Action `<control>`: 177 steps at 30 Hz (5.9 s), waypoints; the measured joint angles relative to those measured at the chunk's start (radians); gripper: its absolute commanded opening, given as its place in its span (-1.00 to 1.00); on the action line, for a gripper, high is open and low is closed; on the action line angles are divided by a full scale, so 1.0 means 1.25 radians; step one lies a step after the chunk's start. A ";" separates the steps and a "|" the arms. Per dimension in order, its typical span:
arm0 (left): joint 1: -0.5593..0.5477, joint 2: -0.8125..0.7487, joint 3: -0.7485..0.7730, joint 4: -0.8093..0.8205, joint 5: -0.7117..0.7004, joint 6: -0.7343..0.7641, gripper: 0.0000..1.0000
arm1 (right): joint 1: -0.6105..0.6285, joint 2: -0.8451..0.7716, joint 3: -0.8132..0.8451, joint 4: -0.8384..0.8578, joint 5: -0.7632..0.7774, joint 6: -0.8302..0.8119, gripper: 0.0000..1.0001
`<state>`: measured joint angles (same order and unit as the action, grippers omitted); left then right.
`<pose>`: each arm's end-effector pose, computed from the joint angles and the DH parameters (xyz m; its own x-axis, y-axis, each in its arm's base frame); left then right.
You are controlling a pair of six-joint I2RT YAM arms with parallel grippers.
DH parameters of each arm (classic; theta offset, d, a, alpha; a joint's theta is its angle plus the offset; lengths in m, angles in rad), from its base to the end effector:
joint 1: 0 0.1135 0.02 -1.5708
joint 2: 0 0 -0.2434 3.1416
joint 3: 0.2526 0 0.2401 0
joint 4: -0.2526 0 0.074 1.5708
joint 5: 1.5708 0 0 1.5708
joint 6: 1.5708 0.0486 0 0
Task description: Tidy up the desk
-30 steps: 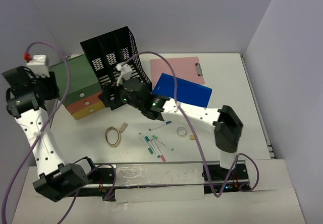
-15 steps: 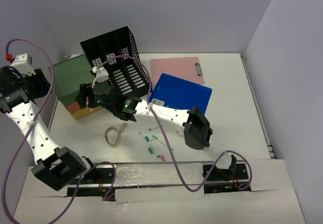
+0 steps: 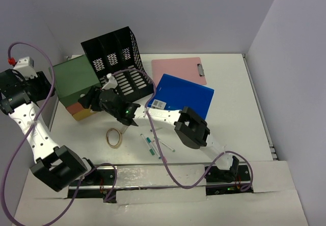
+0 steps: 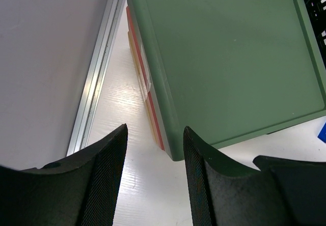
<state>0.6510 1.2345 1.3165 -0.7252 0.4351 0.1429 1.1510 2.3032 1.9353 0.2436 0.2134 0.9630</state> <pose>0.2200 0.1418 0.3513 -0.5123 -0.2279 -0.8280 -0.2104 0.9681 -0.1363 0.2302 0.4906 0.2518 -0.6912 0.4199 -0.5882 -0.4193 0.4300 0.7996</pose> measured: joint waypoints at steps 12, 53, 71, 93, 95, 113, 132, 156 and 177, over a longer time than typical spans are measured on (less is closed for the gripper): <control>0.000 0.011 -0.032 0.058 0.008 -0.051 0.08 | -0.022 0.054 0.039 0.063 0.003 0.120 0.15; -0.002 0.004 -0.092 0.095 0.015 -0.081 0.09 | -0.032 0.139 0.119 0.081 0.008 0.225 -0.64; -0.002 0.004 -0.093 0.095 0.015 -0.080 0.11 | -0.034 0.088 -0.027 0.209 -0.009 0.254 -1.00; -0.002 0.003 -0.092 0.094 0.014 -0.063 0.15 | -0.018 -0.155 -0.435 0.339 -0.068 0.285 -1.00; -0.002 0.003 -0.092 0.094 0.013 -0.063 0.15 | -0.018 -0.170 -0.458 0.341 -0.072 0.279 -0.96; -0.002 -0.013 -0.092 0.094 0.005 -0.053 0.32 | -0.019 -0.265 -0.559 0.301 -0.109 0.215 1.00; -0.002 -0.063 -0.086 0.052 0.046 -0.011 0.49 | -0.290 -0.893 -0.715 -0.374 -0.054 -0.508 0.92; -0.002 -0.194 -0.138 0.027 0.132 0.039 0.53 | -0.523 -0.817 -1.026 -0.737 -0.076 -0.229 0.45; -0.002 -0.193 -0.143 0.028 0.131 0.036 0.54 | -0.454 -0.883 -1.046 -0.727 -0.070 -0.218 0.40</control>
<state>0.6487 0.9932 1.1384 -0.6899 0.5991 0.1884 0.5836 1.1997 0.6281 -0.6648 0.1265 0.6903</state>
